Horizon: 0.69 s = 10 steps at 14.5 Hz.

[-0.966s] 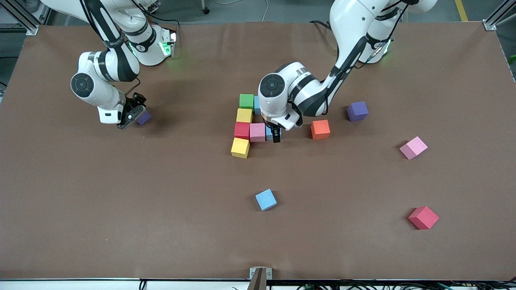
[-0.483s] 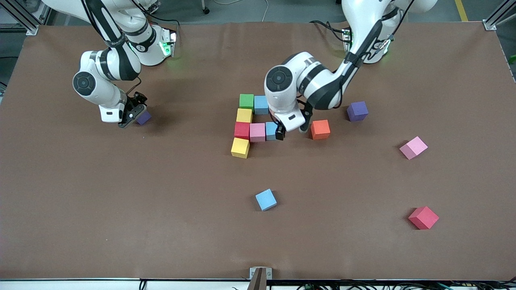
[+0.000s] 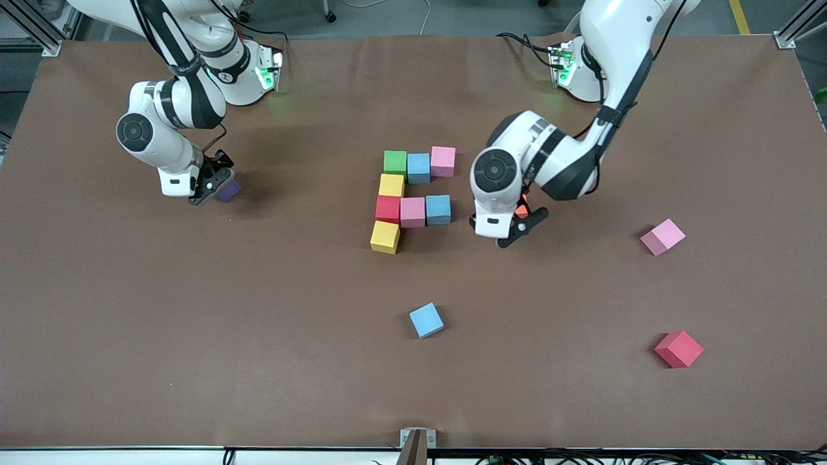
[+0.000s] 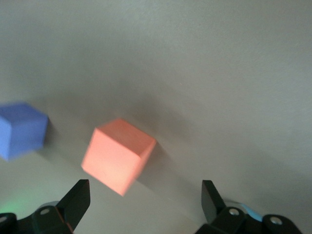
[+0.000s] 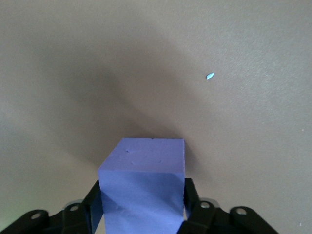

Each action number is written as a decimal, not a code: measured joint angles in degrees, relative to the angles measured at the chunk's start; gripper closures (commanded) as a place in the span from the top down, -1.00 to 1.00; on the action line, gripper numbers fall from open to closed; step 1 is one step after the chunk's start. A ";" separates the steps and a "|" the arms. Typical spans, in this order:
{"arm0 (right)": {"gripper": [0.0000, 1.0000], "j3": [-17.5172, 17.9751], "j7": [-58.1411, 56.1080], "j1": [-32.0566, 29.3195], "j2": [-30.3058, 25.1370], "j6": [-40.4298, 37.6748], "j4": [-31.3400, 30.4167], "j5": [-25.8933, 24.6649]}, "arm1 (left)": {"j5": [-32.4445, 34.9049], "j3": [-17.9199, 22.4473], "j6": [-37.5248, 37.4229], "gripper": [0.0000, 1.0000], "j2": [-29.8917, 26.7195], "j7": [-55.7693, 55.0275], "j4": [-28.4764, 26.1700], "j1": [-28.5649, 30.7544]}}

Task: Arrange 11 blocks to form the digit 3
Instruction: 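Release blue beside pink with the left gripper and reach the orange block, then grasp orange with the left gripper while the right gripper carries purple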

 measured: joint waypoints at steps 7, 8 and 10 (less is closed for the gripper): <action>-0.35 0.00 -0.01 0.00 -0.33 1.45 0.16 -0.01 | -0.03 -4.13 8.86 1.00 -0.05 12.40 -8.61 5.79; -0.35 0.00 -0.01 0.00 -0.33 1.57 0.54 -0.01 | -0.03 -6.05 10.45 1.00 -0.11 13.45 -10.28 7.52; -0.40 -0.04 0.05 -0.01 -0.30 1.57 2.06 0.00 | -0.03 -10.12 11.84 1.00 -0.49 16.66 -12.82 12.07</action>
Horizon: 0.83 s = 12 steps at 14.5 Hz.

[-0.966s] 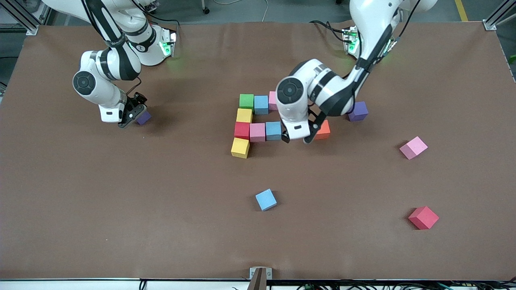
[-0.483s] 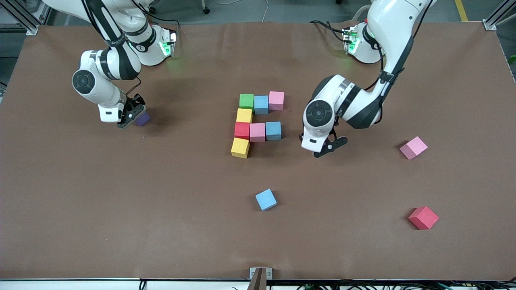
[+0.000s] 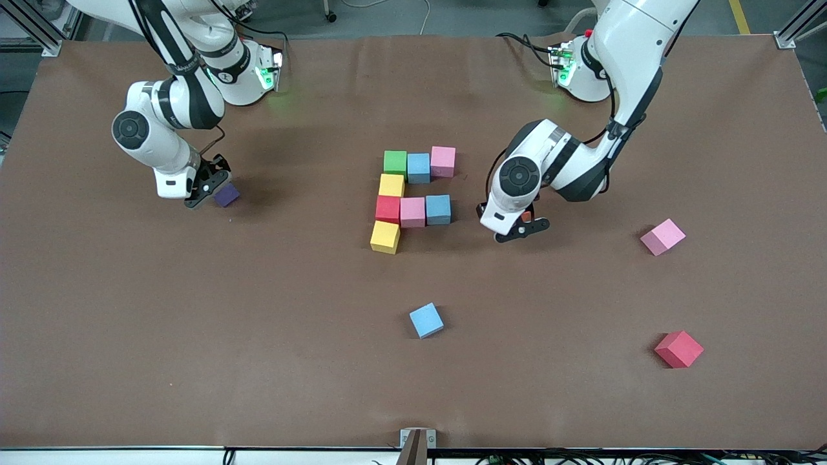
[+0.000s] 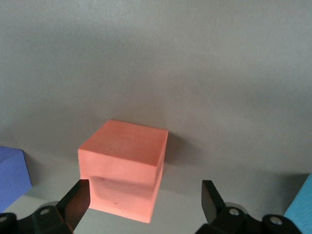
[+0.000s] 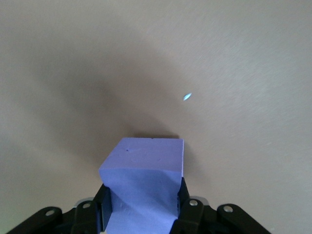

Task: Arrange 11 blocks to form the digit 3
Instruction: 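Grasp orange with the left gripper while the right gripper carries purple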

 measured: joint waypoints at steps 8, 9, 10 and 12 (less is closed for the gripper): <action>-0.40 1.03 20.55 6.47 8.99 -19.24 29.55 4.18 | 0.02 -2.30 0.68 1.00 -1.68 7.34 -3.97 3.90; -0.40 1.22 24.14 8.67 11.47 -22.54 35.13 6.04 | 0.04 -2.30 1.40 1.00 -1.68 7.75 -4.84 3.93; -0.40 1.38 26.54 10.55 14.06 -24.81 39.87 7.36 | 0.04 -2.27 2.09 0.91 -1.67 8.19 -5.56 4.03; -0.40 1.51 29.56 13.92 19.66 -27.06 47.68 9.60 | 0.04 -2.24 3.35 0.56 -1.68 8.38 -6.16 4.45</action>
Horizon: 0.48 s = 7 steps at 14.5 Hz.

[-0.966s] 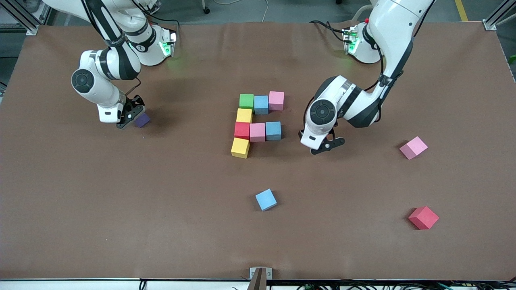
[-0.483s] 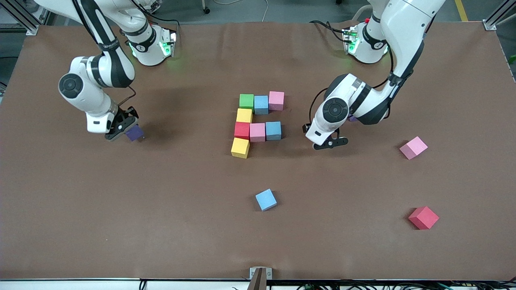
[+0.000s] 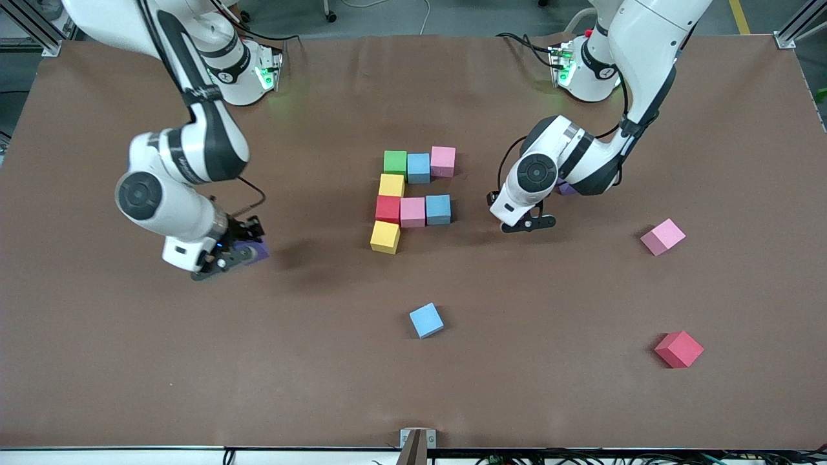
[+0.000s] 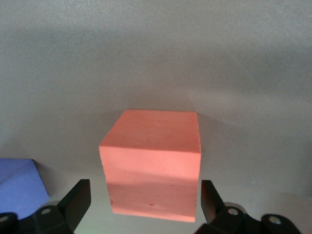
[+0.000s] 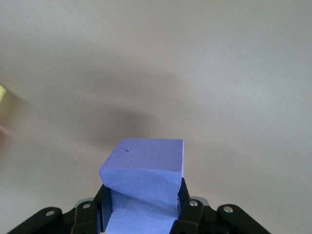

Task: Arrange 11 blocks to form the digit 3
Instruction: 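Grasp orange with the left gripper while the right gripper carries purple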

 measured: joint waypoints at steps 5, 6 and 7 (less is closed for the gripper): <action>-0.40 0.05 13.98 5.51 12.42 -3.74 14.82 2.63 | 0.00 0.18 4.41 -0.62 0.01 -2.85 0.05 2.13; -0.40 0.05 17.00 5.54 14.26 -4.63 17.47 4.24 | -0.06 0.17 4.71 -0.66 0.03 -3.92 0.25 2.50; -0.40 0.01 19.42 5.54 15.88 -5.41 20.04 5.58 | -0.12 0.17 4.89 -0.70 0.04 -5.49 0.72 2.81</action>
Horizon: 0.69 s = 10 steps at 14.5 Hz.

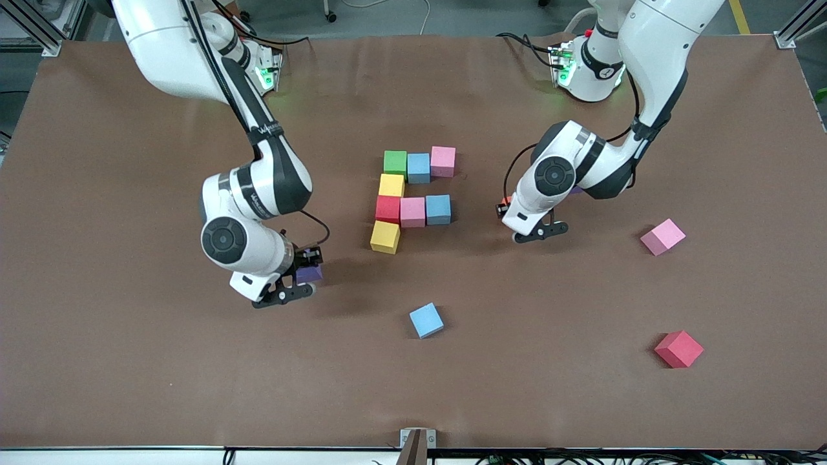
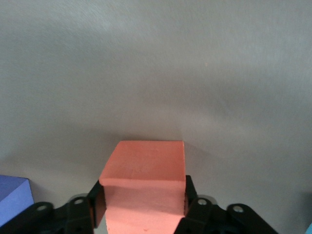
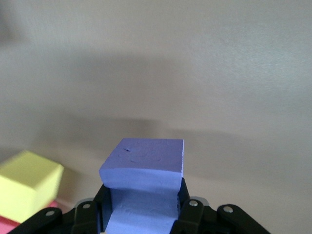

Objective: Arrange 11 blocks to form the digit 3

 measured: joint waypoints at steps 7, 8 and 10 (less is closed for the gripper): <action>-0.46 0.90 12.72 3.37 9.39 -1.04 14.20 1.60 | -0.34 0.59 0.52 -0.73 6.54 -27.04 18.11 3.90; -0.46 0.93 14.49 4.40 10.56 -0.78 15.45 1.61 | -0.34 1.10 0.51 -0.73 8.95 -29.93 21.79 3.86; -0.46 1.01 17.17 6.09 12.69 0.55 16.98 2.28 | -0.34 2.08 0.51 -0.73 13.69 -33.77 28.07 3.78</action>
